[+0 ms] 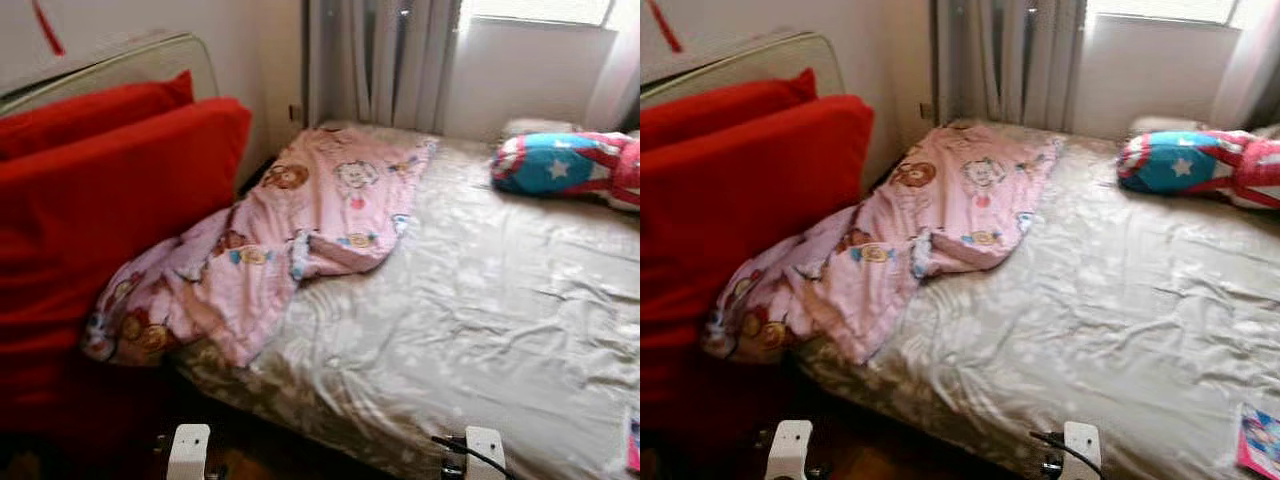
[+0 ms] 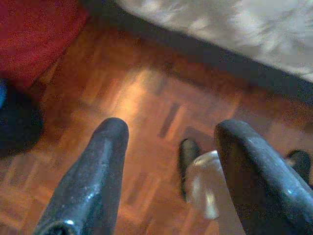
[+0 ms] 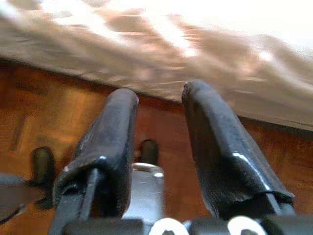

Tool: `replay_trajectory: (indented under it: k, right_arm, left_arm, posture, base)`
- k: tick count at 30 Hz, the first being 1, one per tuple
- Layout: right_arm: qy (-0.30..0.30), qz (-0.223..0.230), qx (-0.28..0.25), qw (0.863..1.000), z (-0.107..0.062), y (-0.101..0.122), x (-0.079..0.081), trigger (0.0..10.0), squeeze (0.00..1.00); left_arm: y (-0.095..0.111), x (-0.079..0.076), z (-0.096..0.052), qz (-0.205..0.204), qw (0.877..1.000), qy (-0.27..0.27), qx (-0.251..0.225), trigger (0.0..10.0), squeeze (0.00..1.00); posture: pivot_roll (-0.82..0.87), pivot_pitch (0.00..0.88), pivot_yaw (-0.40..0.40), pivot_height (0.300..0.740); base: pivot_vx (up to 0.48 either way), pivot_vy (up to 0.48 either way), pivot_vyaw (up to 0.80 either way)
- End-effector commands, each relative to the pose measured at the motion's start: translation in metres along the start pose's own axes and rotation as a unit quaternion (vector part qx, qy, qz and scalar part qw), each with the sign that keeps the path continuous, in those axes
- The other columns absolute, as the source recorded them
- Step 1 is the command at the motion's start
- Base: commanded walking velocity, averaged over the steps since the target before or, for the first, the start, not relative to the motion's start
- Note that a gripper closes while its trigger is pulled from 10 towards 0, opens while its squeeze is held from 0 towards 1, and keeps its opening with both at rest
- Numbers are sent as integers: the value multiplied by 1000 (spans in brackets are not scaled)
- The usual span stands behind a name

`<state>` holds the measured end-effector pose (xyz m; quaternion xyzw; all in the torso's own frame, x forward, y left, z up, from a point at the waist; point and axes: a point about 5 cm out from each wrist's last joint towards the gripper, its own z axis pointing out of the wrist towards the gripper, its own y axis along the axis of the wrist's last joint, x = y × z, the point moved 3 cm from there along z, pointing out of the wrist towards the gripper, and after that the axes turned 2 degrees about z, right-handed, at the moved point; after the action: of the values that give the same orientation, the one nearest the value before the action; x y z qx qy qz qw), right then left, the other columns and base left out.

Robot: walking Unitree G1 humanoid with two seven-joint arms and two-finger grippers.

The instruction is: Clean up the room

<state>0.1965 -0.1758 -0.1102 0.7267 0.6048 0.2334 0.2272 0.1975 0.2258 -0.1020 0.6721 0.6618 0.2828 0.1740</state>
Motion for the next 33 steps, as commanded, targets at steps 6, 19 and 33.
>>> replay_trajectory:
  k: [6,19,33]
  right_arm:
    - [-6,-1,2,1000,0,0,-5,10000,0]
    - [-12,1,8,1000,-3,-7,-16,10000,0]
    - [0,-6,13,1000,-3,-9,-11,10000,0]
  left_arm:
    - [5,-2,1,9,1000,-3,-6,10000,0]
    - [5,-2,1,18,1000,-1,-6,10000,0]
    - [7,-5,1,20,1000,-6,-15,10000,0]
  posture:
    - [54,0,-9,740]
    - [56,0,-14,740]
    - [58,0,-11,740]
  base:
    - [0,480,0]
    - [0,295,0]
    - [0,0,270]
